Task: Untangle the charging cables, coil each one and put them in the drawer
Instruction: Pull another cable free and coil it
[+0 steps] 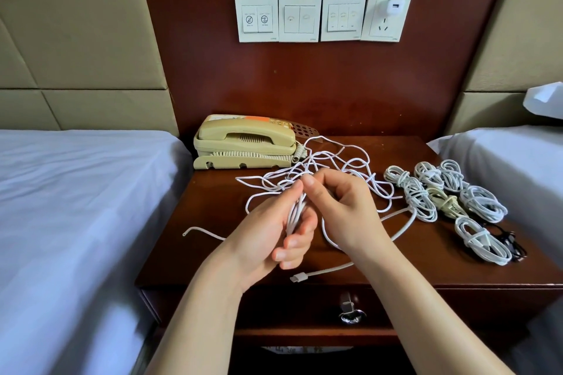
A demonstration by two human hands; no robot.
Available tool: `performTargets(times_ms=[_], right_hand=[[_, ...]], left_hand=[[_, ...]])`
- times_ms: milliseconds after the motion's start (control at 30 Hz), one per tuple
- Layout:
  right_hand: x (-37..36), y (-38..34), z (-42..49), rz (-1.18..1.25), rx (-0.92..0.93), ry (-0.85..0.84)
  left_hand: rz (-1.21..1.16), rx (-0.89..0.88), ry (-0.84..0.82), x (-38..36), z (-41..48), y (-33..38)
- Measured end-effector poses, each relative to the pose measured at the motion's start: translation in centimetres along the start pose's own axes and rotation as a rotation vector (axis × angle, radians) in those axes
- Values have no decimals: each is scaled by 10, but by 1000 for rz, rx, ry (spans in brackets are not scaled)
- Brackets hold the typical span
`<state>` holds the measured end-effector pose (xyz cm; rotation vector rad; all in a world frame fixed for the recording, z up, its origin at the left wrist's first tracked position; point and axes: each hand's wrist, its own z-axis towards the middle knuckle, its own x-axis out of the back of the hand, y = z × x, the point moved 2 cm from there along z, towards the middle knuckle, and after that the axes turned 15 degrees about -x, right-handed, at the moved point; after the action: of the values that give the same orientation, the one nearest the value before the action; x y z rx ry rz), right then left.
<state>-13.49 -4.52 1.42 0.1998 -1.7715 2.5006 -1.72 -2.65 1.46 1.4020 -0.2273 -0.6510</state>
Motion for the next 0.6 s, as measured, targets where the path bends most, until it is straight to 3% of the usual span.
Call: performTargets(times_ms=[167, 367, 600], right_hand=[[4, -3, -5, 10, 10, 5], [11, 1, -5, -3, -35, 19], [13, 1, -7, 10, -42, 33]], left_hand=[[-70, 90, 17, 0, 3, -6], [-63, 68, -36, -7, 5, -5], [83, 85, -34, -12, 4, -3]])
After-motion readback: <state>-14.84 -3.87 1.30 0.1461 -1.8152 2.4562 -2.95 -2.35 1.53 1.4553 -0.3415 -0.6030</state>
